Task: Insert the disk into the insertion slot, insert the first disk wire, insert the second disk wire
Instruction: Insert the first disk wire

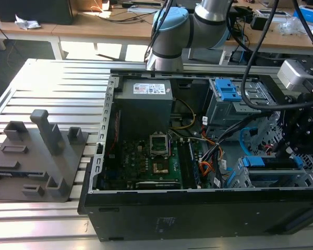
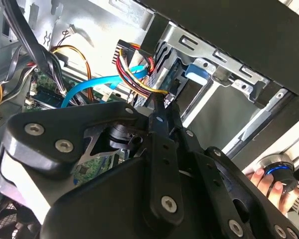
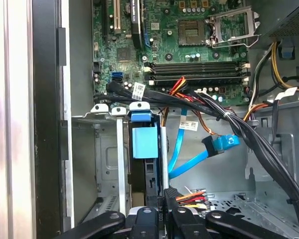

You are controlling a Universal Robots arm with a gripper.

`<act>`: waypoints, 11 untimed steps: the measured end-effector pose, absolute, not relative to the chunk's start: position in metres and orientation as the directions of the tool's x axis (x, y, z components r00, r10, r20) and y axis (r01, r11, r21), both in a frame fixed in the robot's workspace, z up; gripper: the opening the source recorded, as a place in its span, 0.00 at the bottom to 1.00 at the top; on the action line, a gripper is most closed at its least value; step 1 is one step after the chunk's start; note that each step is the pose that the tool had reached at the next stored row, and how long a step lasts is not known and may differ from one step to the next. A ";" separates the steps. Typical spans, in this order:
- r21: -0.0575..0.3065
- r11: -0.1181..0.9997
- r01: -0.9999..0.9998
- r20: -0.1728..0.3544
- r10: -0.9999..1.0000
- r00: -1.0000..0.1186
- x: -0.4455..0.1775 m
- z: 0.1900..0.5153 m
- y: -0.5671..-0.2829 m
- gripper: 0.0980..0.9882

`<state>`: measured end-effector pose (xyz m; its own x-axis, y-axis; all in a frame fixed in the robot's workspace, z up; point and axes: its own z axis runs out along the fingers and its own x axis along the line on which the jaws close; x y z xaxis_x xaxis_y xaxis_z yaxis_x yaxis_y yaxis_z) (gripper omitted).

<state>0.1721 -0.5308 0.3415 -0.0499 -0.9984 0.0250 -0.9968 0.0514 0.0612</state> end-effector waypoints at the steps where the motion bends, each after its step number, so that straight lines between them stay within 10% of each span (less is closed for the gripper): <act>1: 0.061 0.051 -0.997 0.025 -0.998 -0.050 0.172 0.341 -0.532 0.08; 11: 0.061 0.051 -0.997 0.022 -0.999 -0.050 0.172 0.345 -0.533 0.08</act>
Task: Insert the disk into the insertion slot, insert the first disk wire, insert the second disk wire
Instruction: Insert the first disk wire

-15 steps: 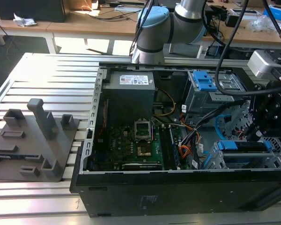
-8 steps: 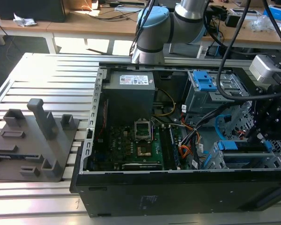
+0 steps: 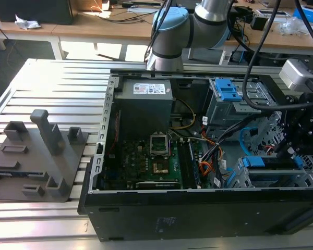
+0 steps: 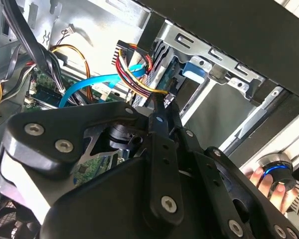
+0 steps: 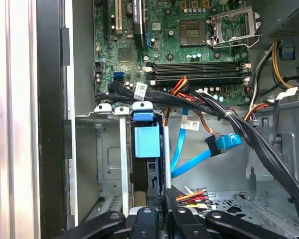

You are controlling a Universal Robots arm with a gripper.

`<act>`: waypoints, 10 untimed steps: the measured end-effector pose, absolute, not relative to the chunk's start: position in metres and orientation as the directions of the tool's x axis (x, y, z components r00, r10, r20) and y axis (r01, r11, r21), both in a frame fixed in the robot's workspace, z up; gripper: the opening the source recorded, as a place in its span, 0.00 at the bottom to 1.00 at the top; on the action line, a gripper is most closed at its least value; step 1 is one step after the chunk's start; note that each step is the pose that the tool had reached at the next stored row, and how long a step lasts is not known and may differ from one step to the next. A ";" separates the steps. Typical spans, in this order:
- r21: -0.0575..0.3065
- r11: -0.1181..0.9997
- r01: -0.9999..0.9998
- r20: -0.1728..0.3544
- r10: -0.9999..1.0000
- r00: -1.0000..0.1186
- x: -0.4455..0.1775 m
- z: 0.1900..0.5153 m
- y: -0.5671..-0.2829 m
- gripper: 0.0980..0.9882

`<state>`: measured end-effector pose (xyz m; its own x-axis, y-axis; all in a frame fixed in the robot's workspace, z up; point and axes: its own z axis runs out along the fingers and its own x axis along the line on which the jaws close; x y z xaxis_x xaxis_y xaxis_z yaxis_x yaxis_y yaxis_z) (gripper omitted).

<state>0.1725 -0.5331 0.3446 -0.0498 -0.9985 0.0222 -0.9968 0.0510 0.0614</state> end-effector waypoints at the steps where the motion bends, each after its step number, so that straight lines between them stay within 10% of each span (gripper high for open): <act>1: 0.061 0.051 -0.997 0.021 -0.999 -0.050 0.172 0.345 -0.533 0.08; 10: 0.062 0.051 -0.997 0.013 -0.999 -0.050 0.172 0.341 -0.535 0.08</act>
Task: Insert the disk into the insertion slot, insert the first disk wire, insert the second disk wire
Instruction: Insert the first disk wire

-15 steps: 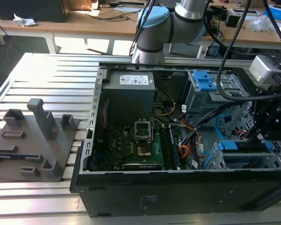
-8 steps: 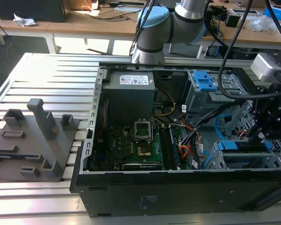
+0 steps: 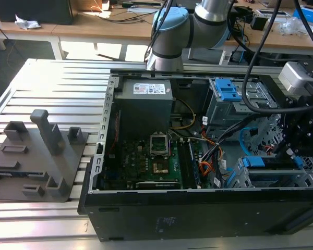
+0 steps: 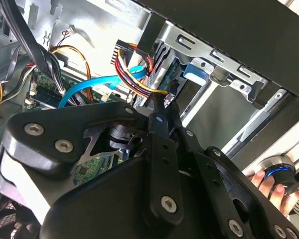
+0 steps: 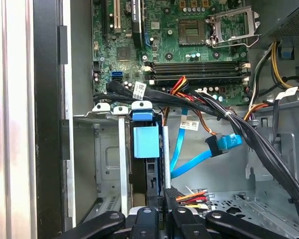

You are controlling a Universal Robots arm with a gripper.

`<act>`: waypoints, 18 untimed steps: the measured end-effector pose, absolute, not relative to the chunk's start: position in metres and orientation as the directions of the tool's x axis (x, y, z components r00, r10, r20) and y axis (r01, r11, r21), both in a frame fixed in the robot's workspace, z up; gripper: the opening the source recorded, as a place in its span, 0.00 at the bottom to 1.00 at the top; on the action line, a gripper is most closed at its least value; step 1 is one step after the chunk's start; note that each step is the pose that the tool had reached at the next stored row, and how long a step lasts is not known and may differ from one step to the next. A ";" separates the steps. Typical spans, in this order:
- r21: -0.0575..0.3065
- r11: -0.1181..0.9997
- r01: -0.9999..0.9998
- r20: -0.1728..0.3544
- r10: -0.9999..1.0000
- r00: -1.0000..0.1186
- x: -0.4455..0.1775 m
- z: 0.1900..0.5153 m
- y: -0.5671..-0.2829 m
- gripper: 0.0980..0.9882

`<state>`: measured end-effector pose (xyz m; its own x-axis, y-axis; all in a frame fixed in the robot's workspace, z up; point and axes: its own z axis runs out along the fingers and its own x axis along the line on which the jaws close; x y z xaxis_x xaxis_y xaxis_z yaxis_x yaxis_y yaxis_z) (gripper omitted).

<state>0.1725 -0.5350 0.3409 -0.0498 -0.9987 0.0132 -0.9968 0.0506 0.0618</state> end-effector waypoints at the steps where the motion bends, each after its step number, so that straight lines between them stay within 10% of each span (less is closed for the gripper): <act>1: 0.062 0.051 -0.997 0.013 -0.999 -0.050 0.173 0.341 -0.535 0.08; 18: 0.063 0.051 -0.997 0.018 -0.999 -0.050 0.176 0.345 -0.537 0.08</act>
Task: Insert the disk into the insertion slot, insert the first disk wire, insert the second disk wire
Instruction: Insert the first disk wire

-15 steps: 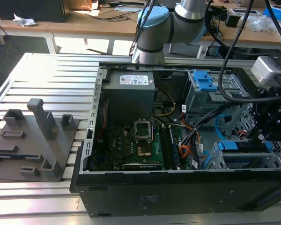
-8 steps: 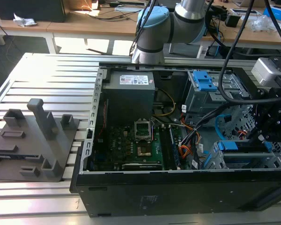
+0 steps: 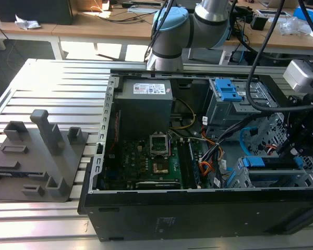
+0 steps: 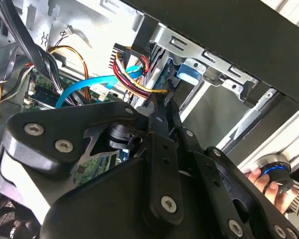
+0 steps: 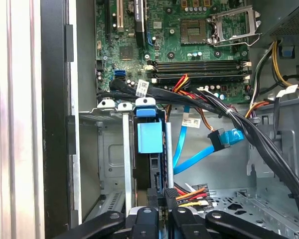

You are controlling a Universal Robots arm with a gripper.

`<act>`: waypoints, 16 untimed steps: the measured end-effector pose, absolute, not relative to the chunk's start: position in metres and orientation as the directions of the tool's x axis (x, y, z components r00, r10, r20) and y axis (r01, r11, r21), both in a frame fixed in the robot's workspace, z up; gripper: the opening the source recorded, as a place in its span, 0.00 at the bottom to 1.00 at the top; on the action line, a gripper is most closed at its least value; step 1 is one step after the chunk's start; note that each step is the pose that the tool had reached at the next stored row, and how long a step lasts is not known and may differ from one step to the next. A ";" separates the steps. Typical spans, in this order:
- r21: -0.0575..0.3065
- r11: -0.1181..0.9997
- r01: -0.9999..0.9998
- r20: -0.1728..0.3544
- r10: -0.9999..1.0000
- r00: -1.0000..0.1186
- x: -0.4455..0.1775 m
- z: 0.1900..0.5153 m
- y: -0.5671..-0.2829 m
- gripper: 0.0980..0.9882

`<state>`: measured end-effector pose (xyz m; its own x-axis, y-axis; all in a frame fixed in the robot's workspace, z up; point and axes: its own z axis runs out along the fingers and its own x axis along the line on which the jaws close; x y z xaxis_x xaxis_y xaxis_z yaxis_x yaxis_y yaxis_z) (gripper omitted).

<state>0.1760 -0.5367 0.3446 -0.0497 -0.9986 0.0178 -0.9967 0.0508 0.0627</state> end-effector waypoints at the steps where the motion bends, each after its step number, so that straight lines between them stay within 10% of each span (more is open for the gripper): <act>1: 0.063 0.051 -0.997 0.018 -0.999 -0.050 0.176 0.344 -0.537 0.08; 16: 0.063 0.051 -0.997 0.018 -0.999 -0.050 0.176 0.336 -0.537 0.17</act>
